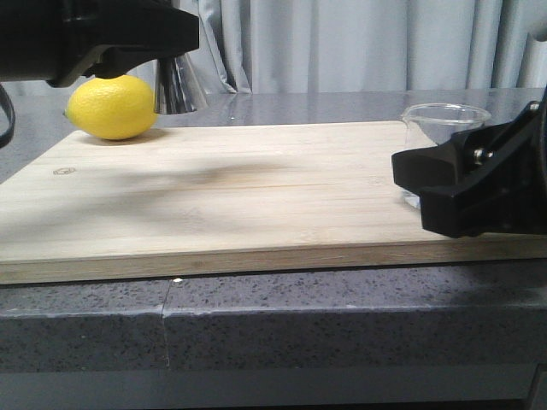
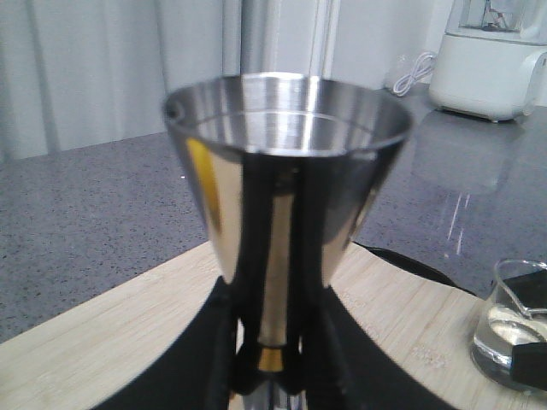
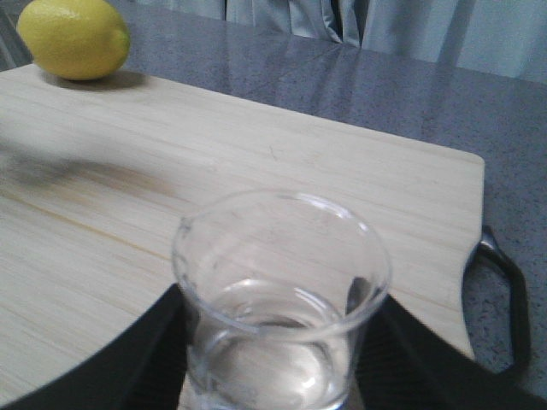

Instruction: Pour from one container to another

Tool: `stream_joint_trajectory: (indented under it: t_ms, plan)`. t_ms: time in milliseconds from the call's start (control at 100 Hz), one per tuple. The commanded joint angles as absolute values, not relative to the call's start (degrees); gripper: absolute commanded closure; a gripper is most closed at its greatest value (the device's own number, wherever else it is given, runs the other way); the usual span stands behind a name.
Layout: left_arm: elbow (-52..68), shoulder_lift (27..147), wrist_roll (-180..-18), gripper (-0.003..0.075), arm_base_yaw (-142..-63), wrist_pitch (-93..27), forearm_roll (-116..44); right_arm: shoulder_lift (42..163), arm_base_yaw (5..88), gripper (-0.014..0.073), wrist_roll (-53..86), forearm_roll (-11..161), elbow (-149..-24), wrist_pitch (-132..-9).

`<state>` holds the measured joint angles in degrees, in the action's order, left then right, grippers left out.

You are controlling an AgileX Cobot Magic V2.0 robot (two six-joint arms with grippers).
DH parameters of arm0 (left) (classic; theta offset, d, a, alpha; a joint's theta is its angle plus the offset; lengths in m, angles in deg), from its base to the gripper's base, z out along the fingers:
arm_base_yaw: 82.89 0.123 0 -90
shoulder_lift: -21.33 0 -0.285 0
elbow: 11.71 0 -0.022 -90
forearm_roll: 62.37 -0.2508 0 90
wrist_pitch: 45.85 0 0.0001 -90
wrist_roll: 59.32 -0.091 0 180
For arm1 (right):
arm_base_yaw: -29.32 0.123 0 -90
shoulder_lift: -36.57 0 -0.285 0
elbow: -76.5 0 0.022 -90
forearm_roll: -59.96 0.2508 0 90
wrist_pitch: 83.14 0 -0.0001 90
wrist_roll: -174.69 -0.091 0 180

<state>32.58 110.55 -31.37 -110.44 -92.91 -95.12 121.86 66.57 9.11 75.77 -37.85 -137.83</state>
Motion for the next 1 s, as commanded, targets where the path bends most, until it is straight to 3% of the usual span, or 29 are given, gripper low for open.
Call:
stream_joint_trajectory:
  t_ms: [0,120,480,990]
  plan:
    - [31.1,108.5,-30.8,0.074,-110.5,-97.2,-93.7,121.0,66.7,0.0314,9.0,73.9,-39.3,-142.9]
    - [31.1,108.5,-30.8,0.074,-110.5,-97.2,-93.7,121.0,66.7,0.0363,9.0,73.9,-39.3,-142.9]
    - [31.1,108.5,-27.1,0.074,-110.5,-95.1,-96.0,119.7,66.7,0.0365,9.0,73.9,-41.7,-144.9]
    - [31.1,108.5,-23.1,0.074,-110.5,-94.4,-103.8,116.3,66.6,0.0365,12.2,65.9,-63.4,-119.1]
